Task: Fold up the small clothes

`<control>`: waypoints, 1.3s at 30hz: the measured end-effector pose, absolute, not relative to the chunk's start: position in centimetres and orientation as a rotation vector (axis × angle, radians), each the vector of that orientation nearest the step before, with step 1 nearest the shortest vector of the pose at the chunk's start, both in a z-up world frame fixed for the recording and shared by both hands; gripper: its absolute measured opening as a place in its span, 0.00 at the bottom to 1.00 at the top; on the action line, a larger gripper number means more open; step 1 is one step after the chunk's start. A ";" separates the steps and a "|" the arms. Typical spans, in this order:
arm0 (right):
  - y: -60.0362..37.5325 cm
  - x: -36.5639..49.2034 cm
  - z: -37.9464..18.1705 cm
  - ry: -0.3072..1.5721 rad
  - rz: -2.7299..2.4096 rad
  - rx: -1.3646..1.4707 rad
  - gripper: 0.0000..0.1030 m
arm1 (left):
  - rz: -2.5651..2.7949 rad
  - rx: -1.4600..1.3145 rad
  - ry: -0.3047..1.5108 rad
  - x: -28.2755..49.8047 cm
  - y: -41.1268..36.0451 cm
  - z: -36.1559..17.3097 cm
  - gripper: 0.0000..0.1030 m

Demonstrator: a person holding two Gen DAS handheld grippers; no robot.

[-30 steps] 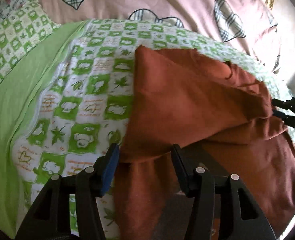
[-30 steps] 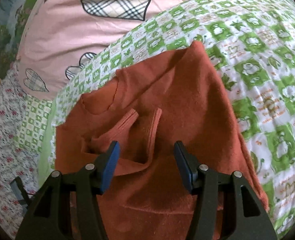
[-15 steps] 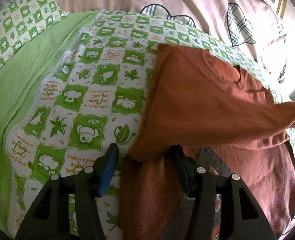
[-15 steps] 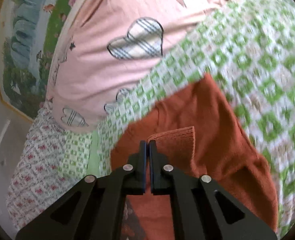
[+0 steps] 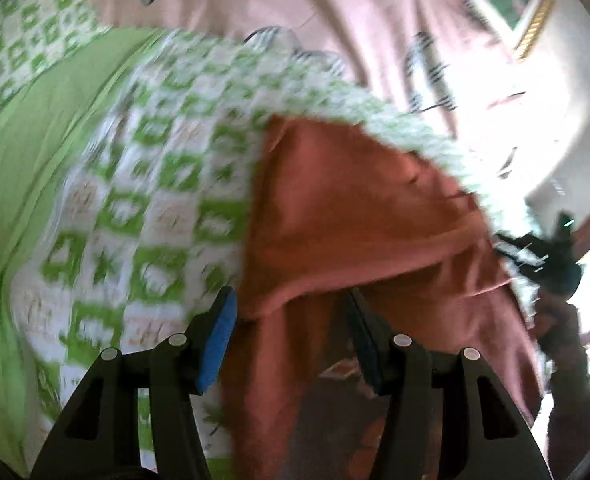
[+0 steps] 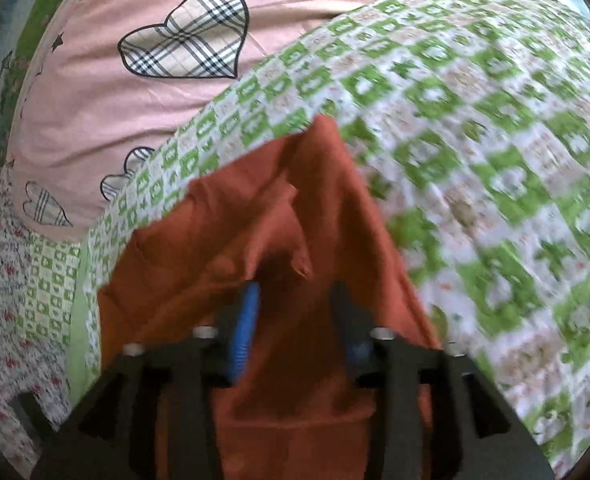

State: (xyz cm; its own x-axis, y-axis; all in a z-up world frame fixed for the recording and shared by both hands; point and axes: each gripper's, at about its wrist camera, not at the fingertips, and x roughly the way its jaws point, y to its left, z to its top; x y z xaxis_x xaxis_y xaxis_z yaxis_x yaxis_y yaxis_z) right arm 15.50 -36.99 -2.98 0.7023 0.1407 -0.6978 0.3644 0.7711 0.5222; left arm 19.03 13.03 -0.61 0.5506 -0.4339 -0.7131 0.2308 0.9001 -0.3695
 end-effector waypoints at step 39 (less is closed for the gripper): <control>-35.5 13.8 -0.3 0.797 0.021 0.615 0.09 | -0.238 -0.140 1.022 36.4 8.5 -2.8 0.88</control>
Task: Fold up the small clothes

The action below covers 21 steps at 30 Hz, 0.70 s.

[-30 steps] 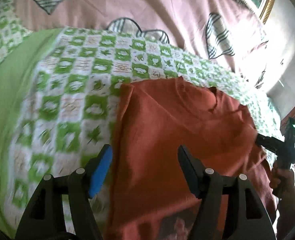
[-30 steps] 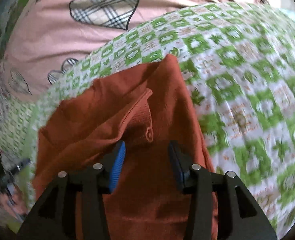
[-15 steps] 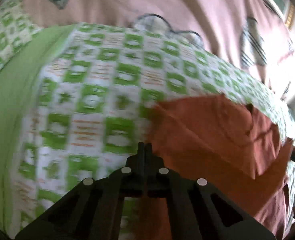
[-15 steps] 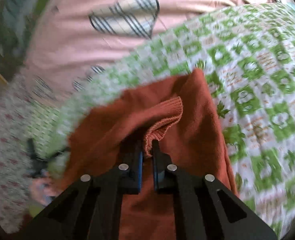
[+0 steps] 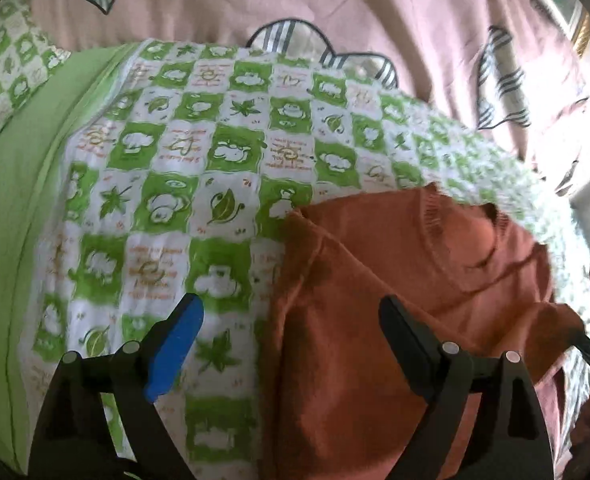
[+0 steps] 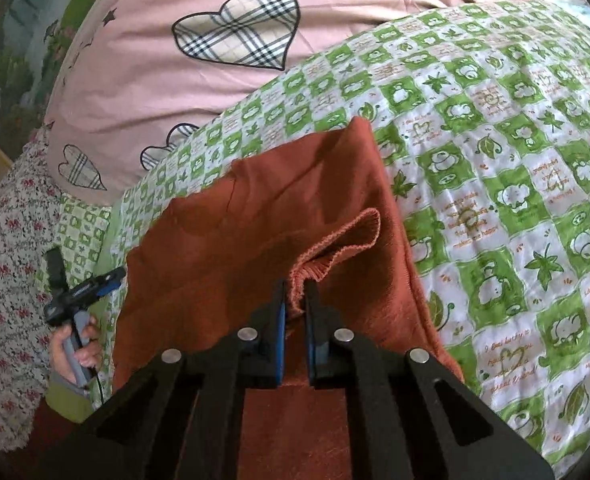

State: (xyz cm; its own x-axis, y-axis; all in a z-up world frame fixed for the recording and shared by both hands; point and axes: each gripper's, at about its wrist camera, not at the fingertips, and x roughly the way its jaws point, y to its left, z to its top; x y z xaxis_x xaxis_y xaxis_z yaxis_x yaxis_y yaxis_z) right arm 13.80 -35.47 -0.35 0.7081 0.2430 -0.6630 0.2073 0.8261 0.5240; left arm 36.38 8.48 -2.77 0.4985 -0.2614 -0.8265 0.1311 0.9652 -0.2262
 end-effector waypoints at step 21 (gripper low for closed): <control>-36.9 13.9 -5.2 0.903 0.006 0.597 0.09 | -0.282 -0.328 0.937 36.8 12.1 -5.7 0.11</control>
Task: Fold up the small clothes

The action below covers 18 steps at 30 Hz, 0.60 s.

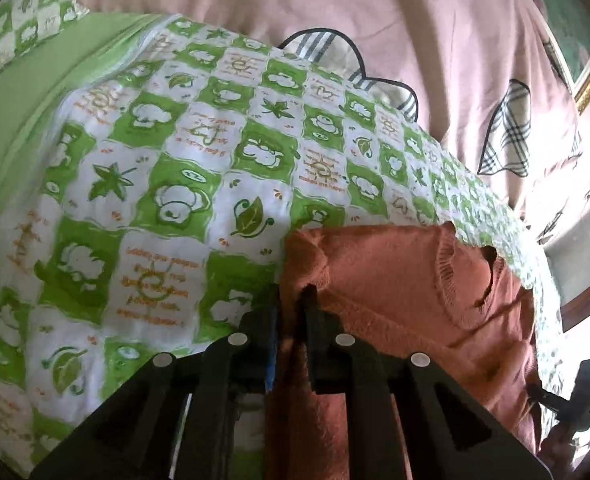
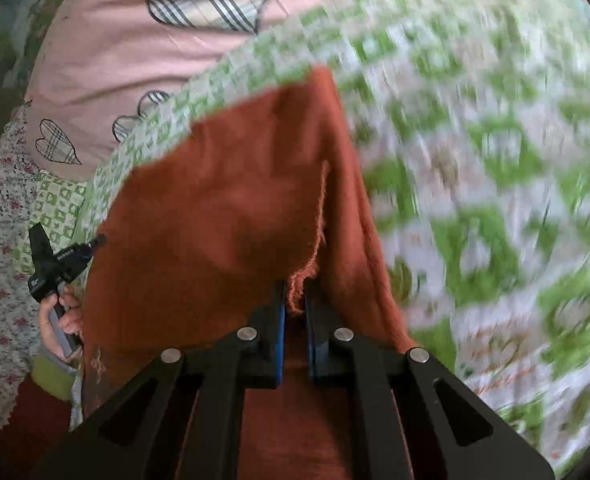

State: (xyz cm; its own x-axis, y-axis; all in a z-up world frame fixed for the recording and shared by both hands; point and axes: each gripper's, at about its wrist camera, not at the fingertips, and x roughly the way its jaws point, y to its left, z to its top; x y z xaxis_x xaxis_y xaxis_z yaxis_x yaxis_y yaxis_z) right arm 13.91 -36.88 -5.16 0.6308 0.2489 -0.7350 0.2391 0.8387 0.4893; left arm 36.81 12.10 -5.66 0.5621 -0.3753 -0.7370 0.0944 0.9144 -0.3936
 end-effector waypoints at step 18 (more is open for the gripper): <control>-33.8 11.5 -1.6 1.061 -0.044 0.277 0.00 | -0.265 -0.168 1.009 28.9 10.5 -2.4 0.39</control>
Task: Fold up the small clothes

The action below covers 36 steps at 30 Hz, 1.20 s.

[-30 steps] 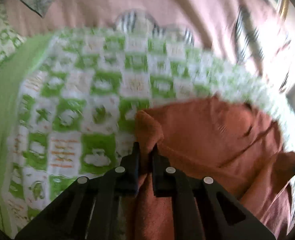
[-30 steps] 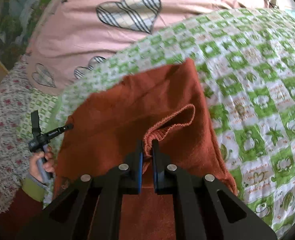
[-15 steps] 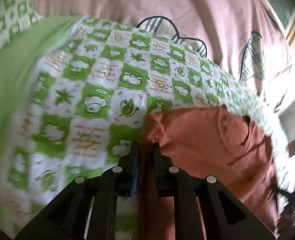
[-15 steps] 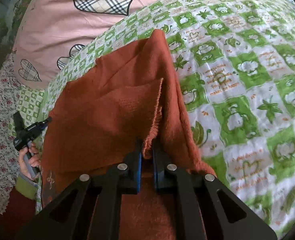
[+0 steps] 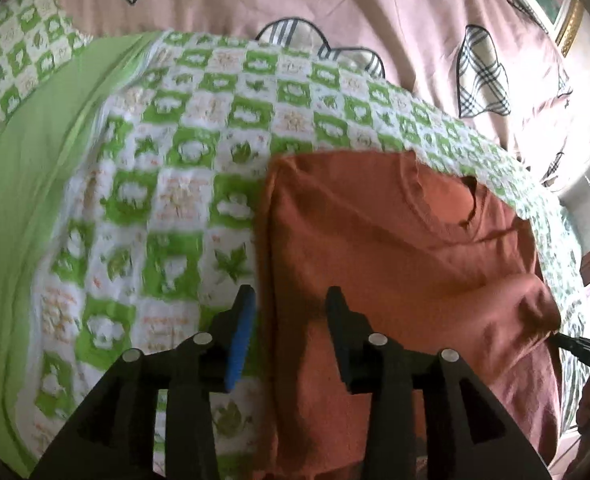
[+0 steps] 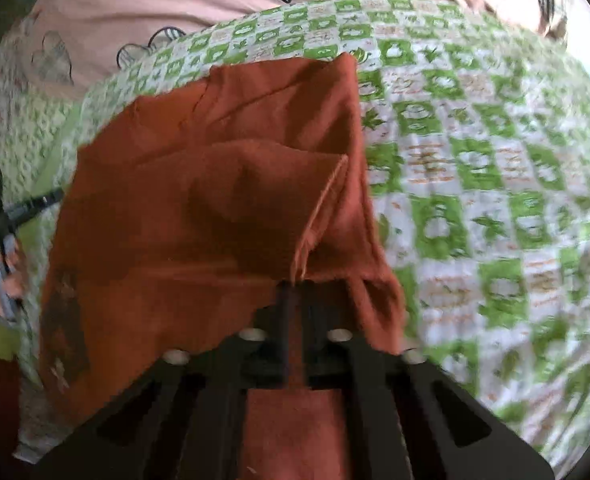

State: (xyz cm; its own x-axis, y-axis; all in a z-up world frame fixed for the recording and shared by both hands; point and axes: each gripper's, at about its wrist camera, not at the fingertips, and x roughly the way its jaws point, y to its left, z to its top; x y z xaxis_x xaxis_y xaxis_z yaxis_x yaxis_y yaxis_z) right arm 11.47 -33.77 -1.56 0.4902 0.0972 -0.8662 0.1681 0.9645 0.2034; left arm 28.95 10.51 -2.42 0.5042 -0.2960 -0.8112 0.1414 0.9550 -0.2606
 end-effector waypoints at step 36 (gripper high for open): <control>-35.1 20.6 -1.7 1.012 0.177 0.176 0.61 | -0.875 0.702 1.126 36.9 -0.5 -3.6 0.65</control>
